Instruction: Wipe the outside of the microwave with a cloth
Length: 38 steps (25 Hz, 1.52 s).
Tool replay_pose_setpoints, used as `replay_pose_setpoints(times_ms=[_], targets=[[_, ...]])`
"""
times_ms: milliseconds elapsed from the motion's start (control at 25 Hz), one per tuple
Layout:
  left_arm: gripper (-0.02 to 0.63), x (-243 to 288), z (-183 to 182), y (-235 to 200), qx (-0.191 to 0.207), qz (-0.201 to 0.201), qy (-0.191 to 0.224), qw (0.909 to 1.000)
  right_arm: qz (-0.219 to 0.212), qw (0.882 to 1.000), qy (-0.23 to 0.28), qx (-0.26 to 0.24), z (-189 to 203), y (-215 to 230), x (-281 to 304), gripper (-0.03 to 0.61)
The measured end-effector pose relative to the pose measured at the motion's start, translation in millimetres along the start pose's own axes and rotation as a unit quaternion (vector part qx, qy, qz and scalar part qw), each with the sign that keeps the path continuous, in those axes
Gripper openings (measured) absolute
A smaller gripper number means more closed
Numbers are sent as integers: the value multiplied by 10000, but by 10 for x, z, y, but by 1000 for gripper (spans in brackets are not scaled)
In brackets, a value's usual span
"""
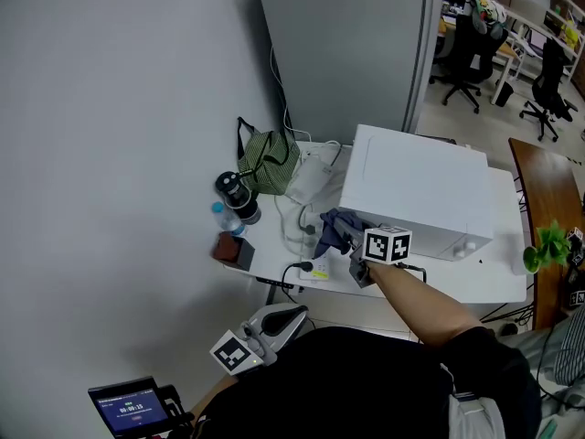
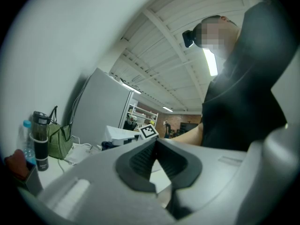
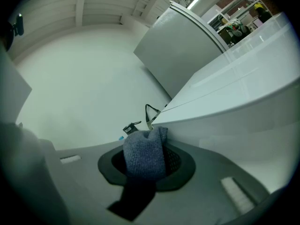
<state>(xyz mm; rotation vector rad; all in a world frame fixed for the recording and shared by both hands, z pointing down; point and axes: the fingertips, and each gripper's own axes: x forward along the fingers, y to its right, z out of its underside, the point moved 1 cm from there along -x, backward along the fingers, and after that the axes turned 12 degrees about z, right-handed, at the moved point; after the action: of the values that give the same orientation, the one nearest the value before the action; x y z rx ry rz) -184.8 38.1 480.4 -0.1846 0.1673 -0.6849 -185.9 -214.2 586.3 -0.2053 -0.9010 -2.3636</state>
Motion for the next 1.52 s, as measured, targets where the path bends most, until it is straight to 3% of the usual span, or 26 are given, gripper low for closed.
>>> replay_pose_setpoints(times_ms=[440, 760, 1160, 1520], targets=[[3, -2, -29, -21, 51, -24, -19, 10000, -46, 9994, 181, 277, -113, 48, -18, 81], [3, 216, -32, 45, 63, 231, -77, 9997, 123, 9996, 224, 138, -176, 444, -546, 81], [3, 715, 39, 146, 12, 885, -143, 9960, 753, 9963, 410, 93, -261, 1344, -1573, 80], [3, 883, 97, 203, -46, 1078, -162, 9940, 1581, 9843, 716, 308, -347, 2053, -2388, 80]])
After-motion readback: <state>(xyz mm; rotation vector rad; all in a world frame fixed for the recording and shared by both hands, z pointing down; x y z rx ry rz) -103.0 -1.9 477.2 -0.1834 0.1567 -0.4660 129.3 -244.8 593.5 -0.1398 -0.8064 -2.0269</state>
